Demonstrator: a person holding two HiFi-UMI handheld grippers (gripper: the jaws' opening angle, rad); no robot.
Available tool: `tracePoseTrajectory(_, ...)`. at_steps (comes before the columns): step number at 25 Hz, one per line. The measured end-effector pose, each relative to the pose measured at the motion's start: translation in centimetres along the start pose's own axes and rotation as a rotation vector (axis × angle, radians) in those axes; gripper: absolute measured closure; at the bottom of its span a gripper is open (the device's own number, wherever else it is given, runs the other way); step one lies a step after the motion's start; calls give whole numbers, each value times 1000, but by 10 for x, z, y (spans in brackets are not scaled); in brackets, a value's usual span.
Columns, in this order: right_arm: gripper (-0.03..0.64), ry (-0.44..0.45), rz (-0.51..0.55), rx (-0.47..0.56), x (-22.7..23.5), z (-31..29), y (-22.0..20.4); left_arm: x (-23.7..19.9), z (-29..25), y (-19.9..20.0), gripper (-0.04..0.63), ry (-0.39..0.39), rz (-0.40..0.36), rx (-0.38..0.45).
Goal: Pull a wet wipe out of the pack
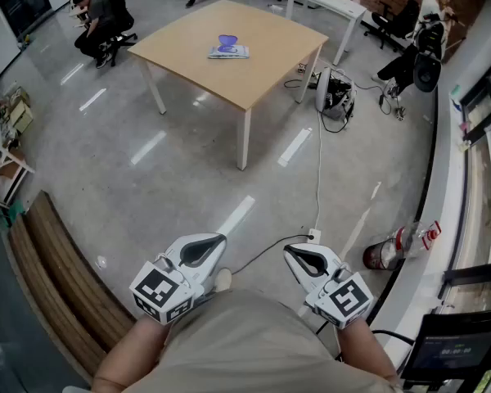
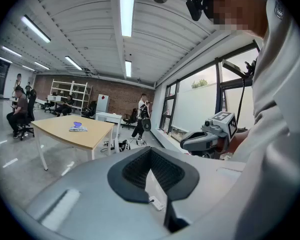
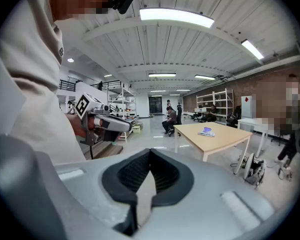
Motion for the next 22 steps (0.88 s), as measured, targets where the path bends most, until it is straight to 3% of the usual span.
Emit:
tracePoseTrajectory(5,615,-16,23,-17,-3,-1,4,-1,2,1,591,-5,-20,1)
tracePoseTrajectory(22,615,13,21,-21,-6,-10,1,-9,1,-7,591,-12,19,-6)
Point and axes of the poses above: the fingertips, and each gripper's own axes: z backward along the fingers, x to its right, y out of its top, the point moved 3 cm from there along z, backward along the fingers, and after that the axes turned 3 degrees about -x, right-handed, at the moved point
